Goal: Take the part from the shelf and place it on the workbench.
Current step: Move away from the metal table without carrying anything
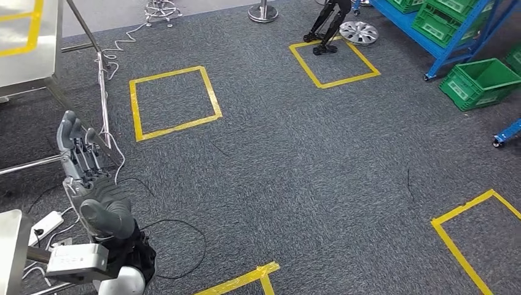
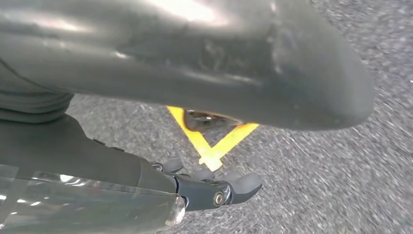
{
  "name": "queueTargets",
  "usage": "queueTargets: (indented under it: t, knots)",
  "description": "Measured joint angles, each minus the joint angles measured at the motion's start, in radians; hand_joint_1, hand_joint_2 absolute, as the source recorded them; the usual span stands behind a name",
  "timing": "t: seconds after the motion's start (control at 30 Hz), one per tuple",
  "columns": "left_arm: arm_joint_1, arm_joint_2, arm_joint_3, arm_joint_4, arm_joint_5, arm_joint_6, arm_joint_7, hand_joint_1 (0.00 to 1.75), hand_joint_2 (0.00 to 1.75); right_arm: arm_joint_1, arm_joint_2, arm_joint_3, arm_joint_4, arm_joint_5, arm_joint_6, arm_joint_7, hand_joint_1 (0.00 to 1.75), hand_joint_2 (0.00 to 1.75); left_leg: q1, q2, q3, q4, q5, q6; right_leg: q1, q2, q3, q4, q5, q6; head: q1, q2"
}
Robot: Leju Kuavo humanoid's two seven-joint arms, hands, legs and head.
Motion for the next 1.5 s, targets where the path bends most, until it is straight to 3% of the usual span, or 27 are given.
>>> queueTargets:
  t: [0.03, 0.07, 0.13, 0.2, 0.3, 0.37, 0.43, 0.5, 0.53, 0.57, 0.6, 0.67, 0.73, 0.77, 0.83, 0.9, 0.97, 1.03, 1.07, 1.1, 1.17, 1.23, 1.33, 1.4, 1.43, 1.5]
  knots:
    - [-0.011, 0.004, -0.004, 0.000, 0.002, 0.000, 0.017, 0.00, 0.00, -0.001, 0.000, 0.000, -0.001, -0.001, 0.000, -0.001, 0.00, 0.00, -0.001, 0.009, 0.001, 0.000, -0.002, 0.000, -0.002, -0.003, -0.020, 0.033, -0.004, 0.002, 0.000, 0.000]
    - [-0.024, 0.009, -0.011, 0.001, 0.001, 0.000, 0.038, 0.00, 0.00, -0.002, 0.001, 0.000, -0.001, -0.003, 0.000, -0.002, 0.00, 0.00, -0.001, 0.016, 0.002, 0.000, -0.004, 0.000, -0.003, -0.006, -0.024, 0.035, 0.009, 0.003, 0.000, 0.000]
    - [-0.048, 0.024, -0.029, 0.003, 0.000, 0.000, 0.071, 0.00, 0.00, -0.002, 0.001, 0.000, -0.003, -0.008, 0.000, -0.002, 0.00, 0.00, 0.000, 0.025, 0.008, 0.000, -0.008, -0.005, -0.003, -0.017, 0.018, -0.057, 0.077, -0.001, 0.001, 0.000]
    - [-0.064, 0.036, -0.043, 0.004, 0.000, 0.000, 0.083, 0.00, 0.00, -0.004, 0.002, 0.000, -0.004, -0.011, 0.000, -0.003, 0.00, 0.00, -0.004, 0.033, 0.014, 0.001, -0.014, -0.014, 0.003, -0.035, 0.072, -0.167, 0.119, -0.011, 0.000, 0.000]
    - [-0.075, 0.052, -0.059, 0.004, 0.000, 0.000, 0.092, 0.00, 0.00, -0.004, 0.002, 0.000, -0.005, -0.015, 0.000, -0.004, 0.00, 0.00, -0.005, 0.046, 0.020, -0.004, -0.017, -0.029, 0.011, -0.037, 0.090, -0.209, 0.119, -0.028, -0.002, 0.000]
    - [-0.083, 0.067, -0.071, 0.005, -0.001, 0.000, 0.110, 0.00, 0.00, -0.001, 0.002, 0.000, -0.005, -0.017, 0.000, -0.004, 0.00, 0.00, -0.002, 0.032, 0.024, 0.002, -0.027, -0.040, 0.009, -0.028, 0.097, -0.219, 0.122, -0.040, -0.003, 0.000]
    - [-0.091, 0.086, -0.085, 0.007, -0.005, 0.000, 0.133, 0.00, 0.00, -0.001, 0.002, 0.000, -0.005, -0.018, 0.000, -0.004, 0.00, 0.00, -0.001, -0.001, -0.006, 0.069, -0.069, -0.047, 0.005, -0.020, 0.105, -0.228, 0.126, -0.053, -0.007, 0.000]
    - [-0.093, 0.104, -0.096, 0.010, -0.008, 0.000, 0.144, 0.00, 0.00, 0.000, 0.001, 0.000, -0.005, -0.018, 0.000, -0.003, 0.00, 0.00, -0.001, -0.015, -0.072, 0.188, -0.120, -0.050, 0.008, -0.010, 0.107, -0.228, 0.124, -0.060, -0.009, 0.000]
    - [-0.093, 0.110, -0.101, 0.012, -0.008, 0.000, 0.145, 0.00, 0.00, 0.002, 0.000, 0.000, -0.005, -0.019, 0.000, -0.003, 0.00, 0.00, -0.002, -0.015, -0.100, 0.232, -0.128, -0.050, 0.009, -0.003, 0.107, -0.228, 0.123, -0.062, -0.010, 0.000]
    - [-0.093, 0.116, -0.103, 0.015, -0.008, 0.000, 0.145, 0.00, 0.00, 0.005, 0.000, 0.000, -0.005, -0.018, 0.000, -0.001, 0.00, 0.00, -0.002, -0.015, -0.113, 0.244, -0.118, -0.051, 0.010, 0.003, 0.109, -0.227, 0.121, -0.062, -0.010, 0.000]
    - [-0.093, 0.120, -0.106, 0.016, -0.008, 0.000, 0.144, 0.00, 0.00, 0.008, -0.001, 0.000, -0.004, -0.018, 0.000, 0.000, 0.00, 0.00, -0.001, -0.015, -0.110, 0.225, -0.093, -0.050, 0.010, 0.011, 0.111, -0.226, 0.120, -0.062, -0.010, 0.000]
    - [-0.094, 0.126, -0.110, 0.018, -0.008, 0.000, 0.144, 0.00, 0.00, 0.011, -0.001, 0.000, -0.005, -0.017, 0.000, 0.004, 0.00, 0.00, 0.000, -0.034, -0.065, 0.120, -0.021, -0.045, 0.009, 0.026, 0.114, -0.221, 0.113, -0.057, -0.010, 0.000]
    - [-0.094, 0.133, -0.118, 0.019, -0.008, 0.000, 0.145, 0.00, 0.00, 0.011, -0.001, 0.000, -0.005, -0.016, 0.000, 0.008, 0.00, 0.00, 0.002, -0.062, -0.026, 0.033, 0.008, -0.038, 0.009, 0.041, 0.110, -0.211, 0.106, -0.046, -0.009, 0.000]
    - [-0.095, 0.136, -0.122, 0.021, -0.007, 0.000, 0.145, 0.00, 0.00, 0.011, -0.001, 0.000, -0.005, -0.016, 0.000, 0.009, 0.00, 0.00, 0.002, -0.069, -0.019, 0.019, 0.005, -0.033, 0.008, 0.047, 0.106, -0.208, 0.104, -0.041, -0.009, 0.000]
    - [-0.095, 0.140, -0.125, 0.022, -0.005, 0.000, 0.145, 0.00, 0.00, 0.012, -0.002, 0.000, -0.005, -0.014, 0.000, 0.010, 0.00, 0.00, 0.000, -0.059, -0.015, 0.012, 0.003, -0.023, 0.005, 0.057, 0.103, -0.208, 0.103, -0.030, -0.009, 0.000]
    - [-0.095, 0.142, -0.128, 0.023, -0.005, 0.000, 0.144, 0.00, 0.00, 0.013, -0.001, 0.001, -0.005, -0.014, 0.000, 0.011, 0.00, 0.00, 0.003, -0.042, -0.008, 0.004, 0.004, -0.013, 0.005, 0.040, 0.092, -0.184, 0.085, -0.017, -0.005, 0.000]
    - [-0.095, 0.143, -0.130, 0.023, -0.004, 0.000, 0.144, 0.00, 0.00, 0.011, 0.000, 0.002, -0.005, -0.014, 0.000, 0.011, 0.00, 0.00, 0.003, -0.020, -0.002, 0.000, 0.002, -0.006, 0.004, 0.010, 0.046, -0.089, 0.035, -0.006, 0.000, 0.000]
    - [-0.095, 0.144, -0.131, 0.023, -0.004, 0.000, 0.144, 0.00, 0.00, 0.012, 0.000, 0.002, -0.005, -0.014, 0.000, 0.011, 0.00, 0.00, 0.001, 0.000, 0.001, 0.000, -0.002, -0.002, 0.000, -0.002, -0.015, 0.023, -0.005, 0.001, 0.001, 0.000]
    - [-0.095, 0.144, -0.131, 0.023, -0.004, 0.000, 0.144, 0.00, 0.00, 0.014, 0.000, 0.002, -0.005, -0.014, 0.000, 0.011, 0.00, 0.00, 0.001, 0.008, 0.003, 0.000, -0.005, -0.002, -0.001, -0.004, -0.028, 0.043, -0.002, 0.002, 0.000, 0.000]
    - [-0.095, 0.144, -0.131, 0.023, -0.004, 0.000, 0.144, 0.00, 0.00, 0.017, 0.000, 0.002, -0.005, -0.014, 0.000, 0.011, 0.00, 0.00, 0.001, 0.014, 0.005, 0.001, -0.007, -0.003, -0.002, -0.007, -0.025, 0.029, 0.020, 0.002, 0.001, 0.000]
    - [-0.095, 0.144, -0.131, 0.023, -0.003, 0.000, 0.144, 0.00, 0.00, 0.020, -0.001, 0.002, -0.004, -0.014, 0.000, 0.011, 0.00, 0.00, 0.002, 0.024, 0.014, 0.000, -0.013, -0.009, -0.001, -0.017, 0.027, -0.084, 0.090, -0.004, 0.001, 0.000]
    - [-0.096, 0.145, -0.132, 0.023, -0.003, 0.000, 0.145, 0.00, 0.00, 0.019, -0.002, 0.002, -0.005, -0.014, 0.000, 0.011, 0.00, 0.00, -0.001, 0.032, 0.019, 0.000, -0.019, -0.017, 0.005, -0.031, 0.078, -0.186, 0.125, -0.016, 0.001, 0.000]
    - [-0.096, 0.146, -0.136, 0.023, -0.004, 0.000, 0.147, 0.00, 0.00, 0.021, -0.003, 0.002, -0.005, -0.014, 0.000, 0.011, 0.00, 0.00, -0.002, 0.040, 0.025, -0.006, -0.021, -0.033, 0.011, -0.031, 0.091, -0.212, 0.121, -0.034, -0.002, 0.000]
    - [-0.097, 0.148, -0.140, 0.023, -0.004, 0.000, 0.150, 0.00, 0.00, 0.023, -0.002, 0.002, -0.005, -0.014, 0.000, 0.012, 0.00, 0.00, 0.000, 0.019, 0.025, 0.008, -0.037, -0.043, 0.007, -0.026, 0.100, -0.224, 0.125, -0.045, -0.003, 0.000]
    - [-0.098, 0.150, -0.141, 0.023, -0.003, 0.000, 0.152, 0.00, 0.00, 0.022, -0.002, 0.002, -0.005, -0.014, 0.000, 0.012, 0.00, 0.00, 0.001, 0.004, 0.010, 0.040, -0.057, -0.046, 0.005, -0.023, 0.105, -0.230, 0.127, -0.051, -0.004, 0.000]
    - [-0.098, 0.154, -0.143, 0.025, -0.001, 0.000, 0.155, 0.00, 0.00, 0.018, -0.002, 0.002, -0.005, -0.014, 0.000, 0.012, 0.00, 0.00, 0.001, -0.015, -0.050, 0.151, -0.112, -0.047, 0.007, -0.016, 0.107, -0.232, 0.127, -0.059, -0.006, 0.000]
